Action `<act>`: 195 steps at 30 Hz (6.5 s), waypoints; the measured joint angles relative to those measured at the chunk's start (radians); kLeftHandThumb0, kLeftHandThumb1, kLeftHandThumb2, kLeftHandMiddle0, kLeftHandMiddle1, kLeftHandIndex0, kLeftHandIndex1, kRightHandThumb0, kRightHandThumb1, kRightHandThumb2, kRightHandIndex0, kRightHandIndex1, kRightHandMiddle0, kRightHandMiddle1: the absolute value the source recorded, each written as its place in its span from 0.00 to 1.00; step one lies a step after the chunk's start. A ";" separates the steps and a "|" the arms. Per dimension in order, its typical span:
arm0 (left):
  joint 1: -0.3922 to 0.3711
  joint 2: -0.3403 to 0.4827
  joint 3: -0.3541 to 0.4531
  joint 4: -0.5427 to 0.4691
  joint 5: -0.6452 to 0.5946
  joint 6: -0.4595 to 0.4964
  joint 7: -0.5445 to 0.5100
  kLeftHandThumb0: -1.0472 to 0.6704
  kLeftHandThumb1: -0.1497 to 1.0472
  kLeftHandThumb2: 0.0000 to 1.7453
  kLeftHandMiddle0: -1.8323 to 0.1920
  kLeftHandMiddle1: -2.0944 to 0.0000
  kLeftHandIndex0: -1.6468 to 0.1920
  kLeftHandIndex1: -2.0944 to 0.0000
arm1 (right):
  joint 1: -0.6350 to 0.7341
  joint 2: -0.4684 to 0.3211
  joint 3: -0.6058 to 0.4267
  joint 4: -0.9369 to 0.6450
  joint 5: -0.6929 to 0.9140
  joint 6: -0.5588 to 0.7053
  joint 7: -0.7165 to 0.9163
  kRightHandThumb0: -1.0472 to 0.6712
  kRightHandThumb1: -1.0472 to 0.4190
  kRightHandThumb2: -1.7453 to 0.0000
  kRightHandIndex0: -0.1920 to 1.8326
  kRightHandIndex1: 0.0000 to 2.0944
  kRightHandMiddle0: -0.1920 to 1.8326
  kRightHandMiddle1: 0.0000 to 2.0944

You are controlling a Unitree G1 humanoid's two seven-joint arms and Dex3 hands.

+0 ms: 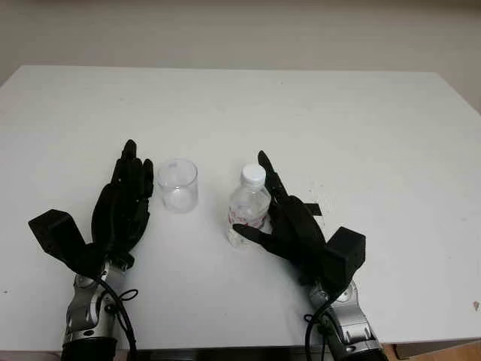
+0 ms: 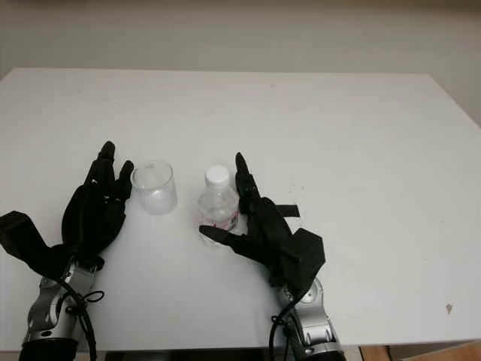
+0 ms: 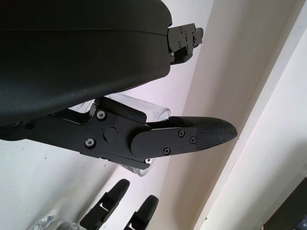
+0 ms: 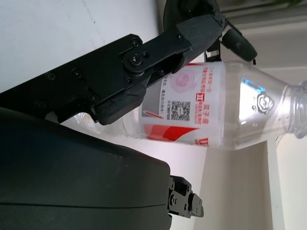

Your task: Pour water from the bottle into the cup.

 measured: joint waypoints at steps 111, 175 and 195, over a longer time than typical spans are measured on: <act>-0.052 -0.012 0.004 0.057 0.008 -0.061 0.020 0.19 1.00 0.27 0.98 0.97 0.98 0.98 | -1.143 -0.197 0.693 1.031 -1.175 -0.207 -1.210 0.30 0.00 0.78 0.71 1.00 0.38 1.00; -0.087 -0.002 -0.007 0.113 0.010 -0.061 -0.005 0.18 1.00 0.29 0.98 0.97 0.98 0.97 | -0.391 -0.198 -0.256 -0.093 0.199 0.557 -0.243 0.35 0.00 0.73 0.79 1.00 0.65 1.00; -0.067 0.001 -0.004 0.082 0.010 -0.040 -0.008 0.18 1.00 0.30 0.98 0.98 0.98 0.97 | -0.336 -0.159 -0.264 -0.193 0.161 0.671 -0.232 0.35 0.00 0.72 0.83 1.00 0.68 1.00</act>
